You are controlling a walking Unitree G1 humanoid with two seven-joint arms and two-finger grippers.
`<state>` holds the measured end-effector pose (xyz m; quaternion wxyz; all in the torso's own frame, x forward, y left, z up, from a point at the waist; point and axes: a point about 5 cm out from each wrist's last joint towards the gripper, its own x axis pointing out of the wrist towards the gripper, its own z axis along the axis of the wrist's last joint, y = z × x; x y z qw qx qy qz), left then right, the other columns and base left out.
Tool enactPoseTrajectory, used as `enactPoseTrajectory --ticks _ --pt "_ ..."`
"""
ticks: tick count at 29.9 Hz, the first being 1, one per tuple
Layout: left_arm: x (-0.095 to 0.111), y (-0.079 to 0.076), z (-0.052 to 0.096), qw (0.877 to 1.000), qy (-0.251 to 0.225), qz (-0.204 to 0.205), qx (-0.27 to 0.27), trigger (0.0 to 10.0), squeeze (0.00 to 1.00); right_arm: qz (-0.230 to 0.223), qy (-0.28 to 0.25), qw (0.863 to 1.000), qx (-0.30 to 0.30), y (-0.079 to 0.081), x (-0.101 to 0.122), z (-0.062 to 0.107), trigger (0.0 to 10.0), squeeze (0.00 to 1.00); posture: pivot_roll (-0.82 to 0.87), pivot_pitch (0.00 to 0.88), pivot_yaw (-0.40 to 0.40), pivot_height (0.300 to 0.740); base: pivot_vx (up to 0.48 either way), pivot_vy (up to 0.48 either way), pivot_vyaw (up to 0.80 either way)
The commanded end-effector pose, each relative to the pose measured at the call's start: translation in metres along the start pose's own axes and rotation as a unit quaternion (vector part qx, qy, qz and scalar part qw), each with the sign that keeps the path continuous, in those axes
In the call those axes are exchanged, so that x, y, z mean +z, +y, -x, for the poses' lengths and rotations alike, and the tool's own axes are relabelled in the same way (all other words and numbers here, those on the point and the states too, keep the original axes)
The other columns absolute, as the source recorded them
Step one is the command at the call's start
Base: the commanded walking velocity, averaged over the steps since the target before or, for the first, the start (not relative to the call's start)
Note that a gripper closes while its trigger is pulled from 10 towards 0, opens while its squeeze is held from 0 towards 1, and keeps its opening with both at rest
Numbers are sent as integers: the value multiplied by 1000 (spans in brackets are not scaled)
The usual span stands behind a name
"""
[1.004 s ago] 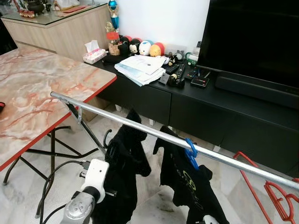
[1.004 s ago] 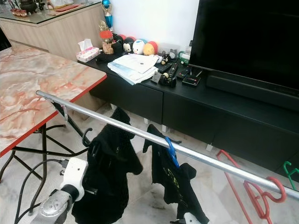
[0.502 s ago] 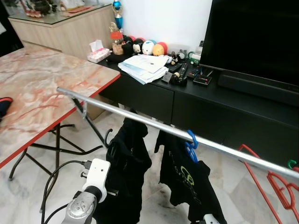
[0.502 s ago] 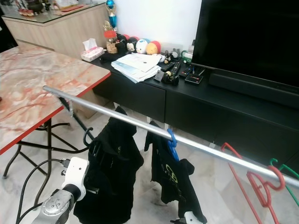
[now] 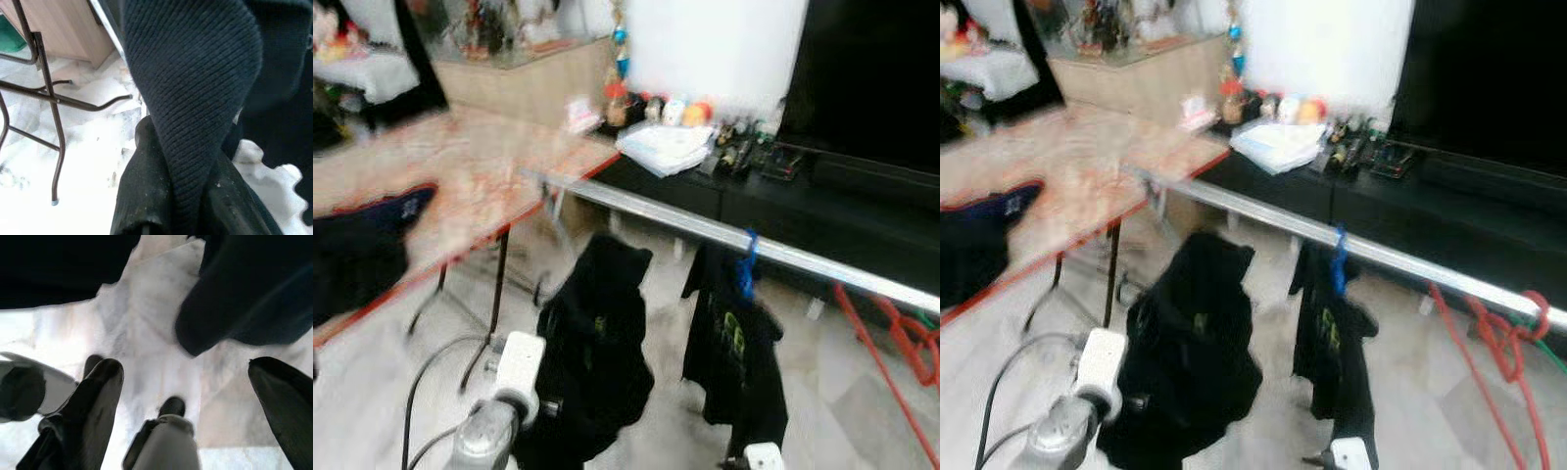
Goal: Hang hanger
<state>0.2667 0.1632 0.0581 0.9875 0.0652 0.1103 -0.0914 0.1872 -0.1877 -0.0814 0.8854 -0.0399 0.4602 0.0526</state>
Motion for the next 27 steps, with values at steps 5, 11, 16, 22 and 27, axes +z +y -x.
enactPoseTrajectory --ticks 5,11,16,22,27 --pt "6 4 0 1000 -12 2 10 10000 0 -6 11 1000 -5 -2 -8 1 10000 0 -60 51 100 740 -301 0 0" --pt "6 4 1 1000 -11 4 12 10000 0 -6 11 1000 -6 -2 -7 1 10000 0 -59 58 98 740 -306 0 0" --pt "5 6 1 1000 -7 5 23 10000 0 -6 11 1000 -8 -3 -7 1 10000 0 -58 61 96 740 0 0 0" --pt "2 7 0 999 5 15 32 10000 0 -9 10 1000 -10 -3 -7 1 10000 0 -57 66 95 740 0 0 0" --pt "1 8 0 999 8 19 35 10000 0 -10 13 1000 -10 -3 -7 1 10000 0 -55 69 94 740 0 480 -609"
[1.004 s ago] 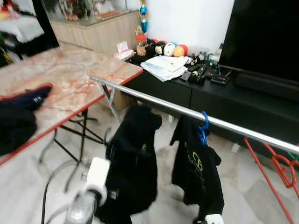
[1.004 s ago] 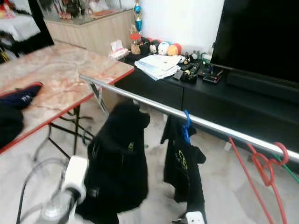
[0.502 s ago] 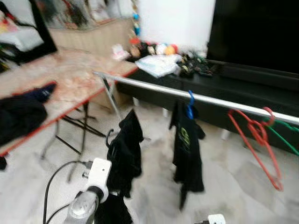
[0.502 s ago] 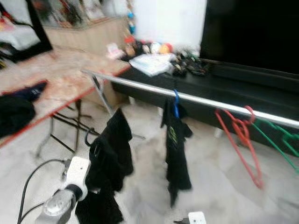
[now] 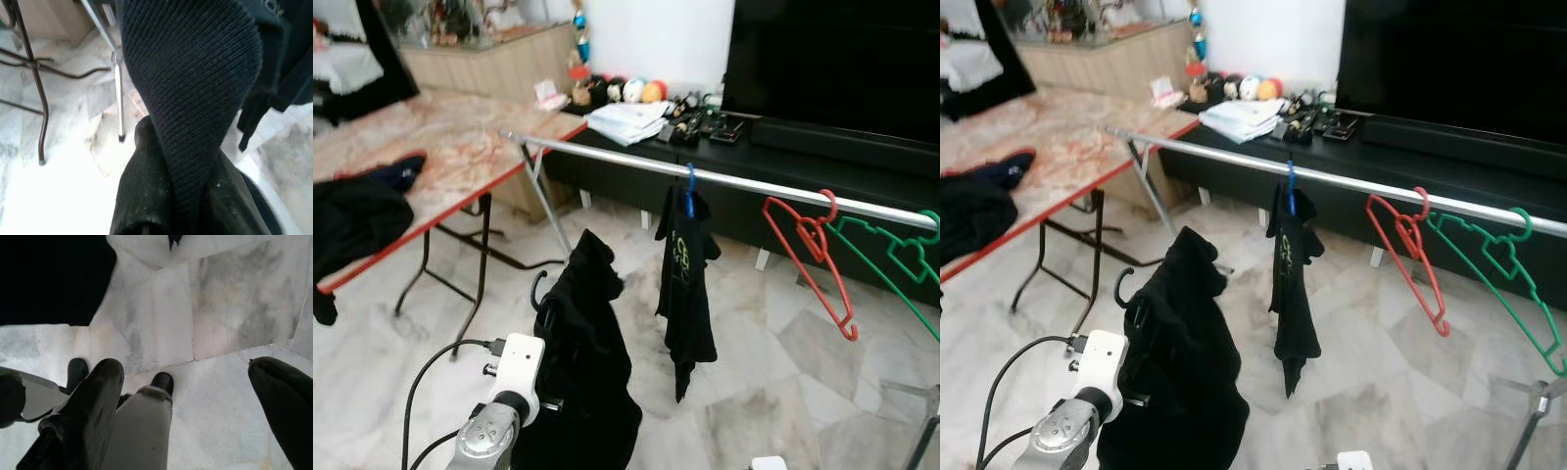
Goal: Hang hanger
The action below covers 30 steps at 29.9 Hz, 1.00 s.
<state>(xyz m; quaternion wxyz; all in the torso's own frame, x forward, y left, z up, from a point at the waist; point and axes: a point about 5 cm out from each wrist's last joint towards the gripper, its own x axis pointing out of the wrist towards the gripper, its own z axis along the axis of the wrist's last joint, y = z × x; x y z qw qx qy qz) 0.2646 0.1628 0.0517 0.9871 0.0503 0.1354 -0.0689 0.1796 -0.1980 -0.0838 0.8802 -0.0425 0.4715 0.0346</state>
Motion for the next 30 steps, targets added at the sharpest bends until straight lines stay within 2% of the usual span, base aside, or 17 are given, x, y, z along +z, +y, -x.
enactPoseTrajectory --ticks 1,14,30 --pt "8 9 0 1000 -17 -1 16 10000 0 -2 0 1000 8 6 2 -1 10000 0 -55 69 94 740 0 480 -800" --pt "10 11 -1 1000 -20 -2 22 10000 0 -1 1 1000 11 7 2 -1 10000 0 -54 71 95 740 0 461 -725" --pt "12 12 -1 999 -24 2 24 10000 0 -1 1 1000 11 7 2 -1 10000 0 -51 71 97 740 0 0 -788"
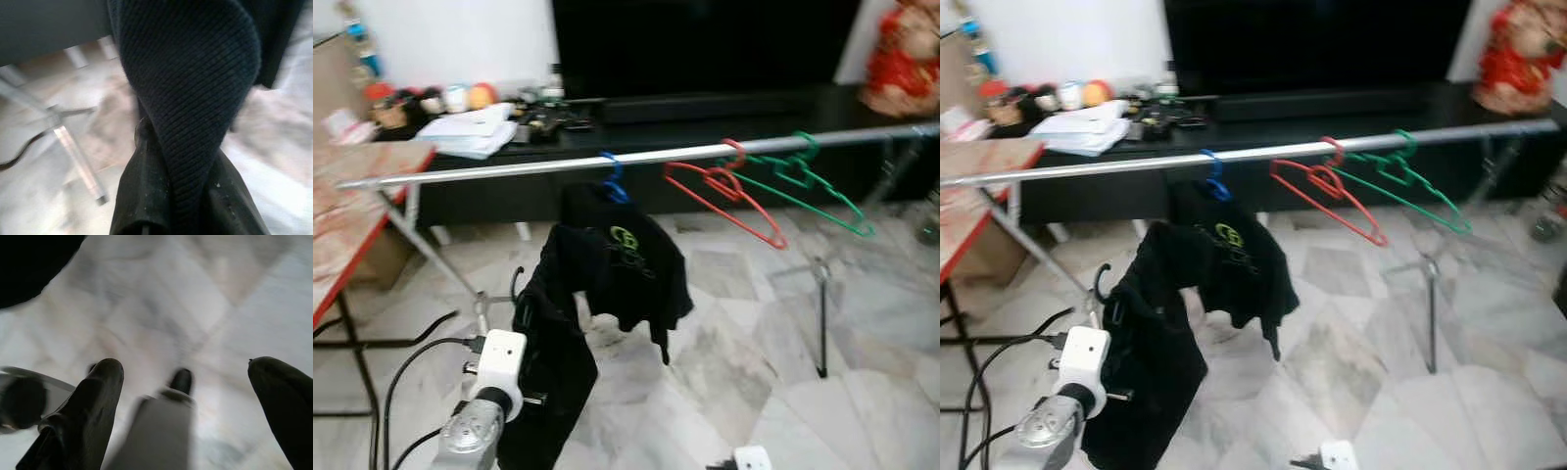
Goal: Hang hanger
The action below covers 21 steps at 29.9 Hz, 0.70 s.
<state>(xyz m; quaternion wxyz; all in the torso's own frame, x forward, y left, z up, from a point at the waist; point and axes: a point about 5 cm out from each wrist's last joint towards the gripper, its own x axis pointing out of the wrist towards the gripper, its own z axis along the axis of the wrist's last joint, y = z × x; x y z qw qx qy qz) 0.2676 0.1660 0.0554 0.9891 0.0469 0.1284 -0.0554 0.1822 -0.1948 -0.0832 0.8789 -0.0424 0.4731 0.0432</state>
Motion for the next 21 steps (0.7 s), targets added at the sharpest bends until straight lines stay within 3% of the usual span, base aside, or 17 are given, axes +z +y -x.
enactPoseTrajectory --ticks 1,7,18,21 --pt "8 8 0 1000 -18 -2 11 10000 0 -2 -2 1000 3 4 -1 0 10000 0 -51 71 97 740 0 0 0" --pt "8 7 0 1000 -15 9 9 10000 0 -6 -3 1000 -2 4 -1 0 10000 0 -52 72 99 740 0 49 0" --pt "8 6 -1 1000 -15 7 8 10000 0 -9 -5 1000 -4 4 -1 0 10000 0 -52 62 99 740 0 477 0" --pt "9 5 -2 1000 -15 7 6 10000 0 -7 -4 1000 -4 4 -1 0 10000 0 -52 59 99 740 0 480 -669"
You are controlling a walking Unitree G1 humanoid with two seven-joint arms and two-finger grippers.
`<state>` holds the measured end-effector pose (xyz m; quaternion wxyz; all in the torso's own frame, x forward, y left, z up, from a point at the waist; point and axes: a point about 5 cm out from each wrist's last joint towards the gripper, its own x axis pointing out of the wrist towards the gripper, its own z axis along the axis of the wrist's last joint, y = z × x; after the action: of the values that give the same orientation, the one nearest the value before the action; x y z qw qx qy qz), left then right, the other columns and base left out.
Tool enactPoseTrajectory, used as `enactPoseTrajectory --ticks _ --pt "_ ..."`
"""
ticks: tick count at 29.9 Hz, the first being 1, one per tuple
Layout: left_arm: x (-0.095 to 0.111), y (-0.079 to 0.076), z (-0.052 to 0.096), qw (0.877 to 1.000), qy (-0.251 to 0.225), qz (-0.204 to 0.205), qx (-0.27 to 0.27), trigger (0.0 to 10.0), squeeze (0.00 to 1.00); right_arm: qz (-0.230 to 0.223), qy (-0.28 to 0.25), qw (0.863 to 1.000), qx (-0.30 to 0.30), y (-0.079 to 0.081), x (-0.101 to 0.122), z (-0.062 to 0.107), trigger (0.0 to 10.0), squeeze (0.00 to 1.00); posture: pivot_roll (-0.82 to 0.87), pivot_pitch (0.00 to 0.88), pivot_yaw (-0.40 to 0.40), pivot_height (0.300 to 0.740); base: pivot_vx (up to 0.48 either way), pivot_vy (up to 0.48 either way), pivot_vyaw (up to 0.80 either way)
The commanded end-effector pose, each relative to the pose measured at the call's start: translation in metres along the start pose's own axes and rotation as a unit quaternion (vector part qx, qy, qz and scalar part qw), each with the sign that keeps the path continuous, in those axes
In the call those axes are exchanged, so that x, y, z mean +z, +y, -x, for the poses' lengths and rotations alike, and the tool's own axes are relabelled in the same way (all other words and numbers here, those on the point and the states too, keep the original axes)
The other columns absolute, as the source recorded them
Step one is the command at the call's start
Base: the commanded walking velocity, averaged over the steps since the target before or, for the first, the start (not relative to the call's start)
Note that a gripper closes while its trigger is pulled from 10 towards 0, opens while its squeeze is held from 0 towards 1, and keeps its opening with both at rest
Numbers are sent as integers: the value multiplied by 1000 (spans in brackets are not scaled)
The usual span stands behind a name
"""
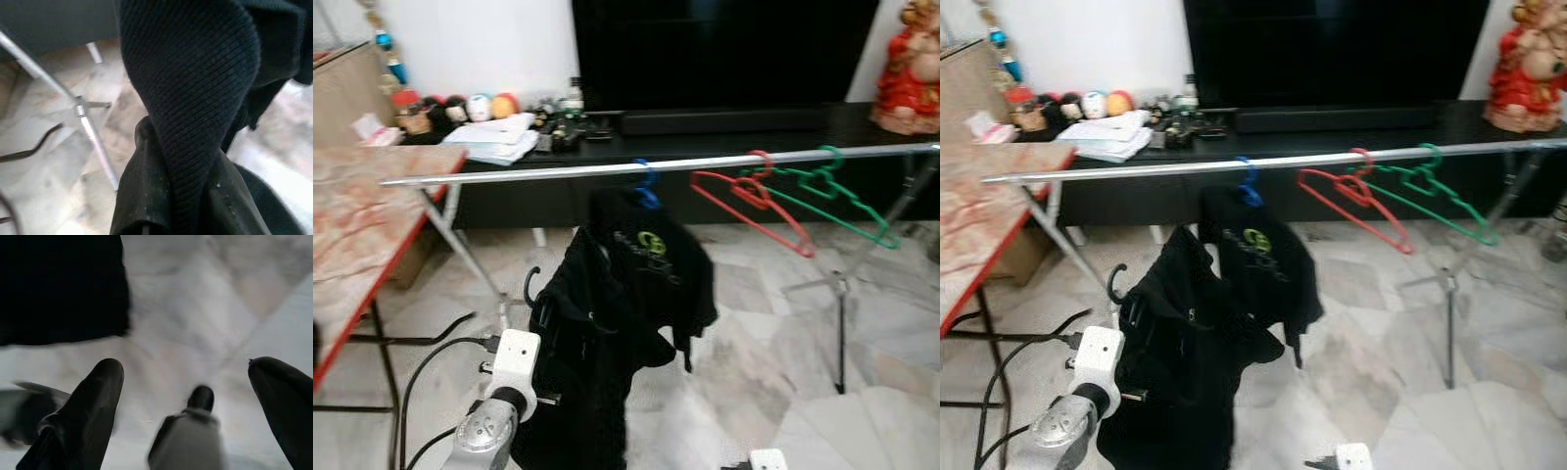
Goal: Hang hanger
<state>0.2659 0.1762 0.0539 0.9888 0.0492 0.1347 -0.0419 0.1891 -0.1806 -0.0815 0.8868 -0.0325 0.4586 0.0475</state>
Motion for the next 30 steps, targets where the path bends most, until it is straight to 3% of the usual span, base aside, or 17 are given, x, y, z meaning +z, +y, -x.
enactPoseTrajectory --ticks 1,3,26,30 --pt "12 -5 -4 1000 -23 7 -8 10000 0 0 14 1000 -11 -9 -9 3 10000 0 -52 59 99 740 0 480 -800" --pt "12 -5 -4 1000 -23 5 -9 10000 0 0 14 1000 -11 -9 -10 3 10000 0 -52 60 99 740 0 414 -800" --pt "14 -4 -3 1000 -30 4 -9 10000 0 2 9 1000 -18 -9 -8 3 10000 0 -48 75 102 740 0 0 0" --pt "14 -4 -3 999 -30 4 -10 10000 0 2 9 1000 -19 -9 -8 3 10000 0 -47 77 104 740 -255 0 0"
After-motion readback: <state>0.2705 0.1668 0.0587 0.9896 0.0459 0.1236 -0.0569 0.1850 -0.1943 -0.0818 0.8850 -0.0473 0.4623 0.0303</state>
